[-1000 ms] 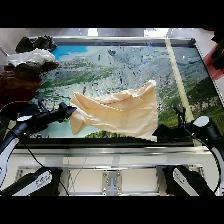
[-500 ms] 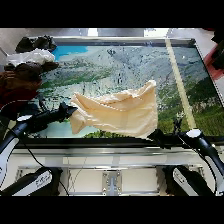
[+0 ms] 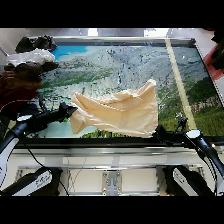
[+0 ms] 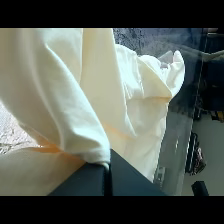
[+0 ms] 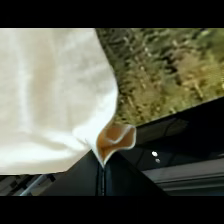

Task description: Fold the shirts.

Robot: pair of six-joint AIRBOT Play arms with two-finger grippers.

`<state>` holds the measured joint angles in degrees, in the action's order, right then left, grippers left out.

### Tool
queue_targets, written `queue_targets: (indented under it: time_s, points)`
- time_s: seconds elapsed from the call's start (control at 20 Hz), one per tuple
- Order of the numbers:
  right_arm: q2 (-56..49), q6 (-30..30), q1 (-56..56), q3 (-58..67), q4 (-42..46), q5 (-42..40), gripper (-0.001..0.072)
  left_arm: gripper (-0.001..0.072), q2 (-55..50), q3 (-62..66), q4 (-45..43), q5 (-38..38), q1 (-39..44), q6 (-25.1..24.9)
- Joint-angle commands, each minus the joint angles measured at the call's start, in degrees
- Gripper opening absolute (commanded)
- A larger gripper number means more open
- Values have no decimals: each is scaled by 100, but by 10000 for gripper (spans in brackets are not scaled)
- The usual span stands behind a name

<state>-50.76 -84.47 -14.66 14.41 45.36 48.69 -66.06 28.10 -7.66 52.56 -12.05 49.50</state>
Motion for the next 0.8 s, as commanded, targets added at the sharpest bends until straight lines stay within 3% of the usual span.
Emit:
queue_targets:
  time_s: [0.0, 0.2, 0.35, 0.45, 0.55, 0.75]
  points:
    - [299, 570, 0, 129, -933, 9, 42, 14, 15, 175, 61, 212, -4, -39]
    - [1329, 518, 0, 1250, -898, 243, 41, 12, 656, 1062, 752, 1182, -4, -195]
    - [2326, 251, -2, 2520, -581, 164, 40, 11, 1679, 2006, 562, 1196, -7, -17]
    - [2881, -291, 0, 3456, 413, 61, 40, 11, 2358, 2704, -111, 964, -7, 280]
    - [3318, -817, 0, 4507, 1663, 68, 38, 11, 2970, 3534, -1274, 892, -7, 890]
    - [3471, -894, 2, 6312, 2868, 0, 37, 11, 3773, 4957, -3604, 903, -7, 2105]
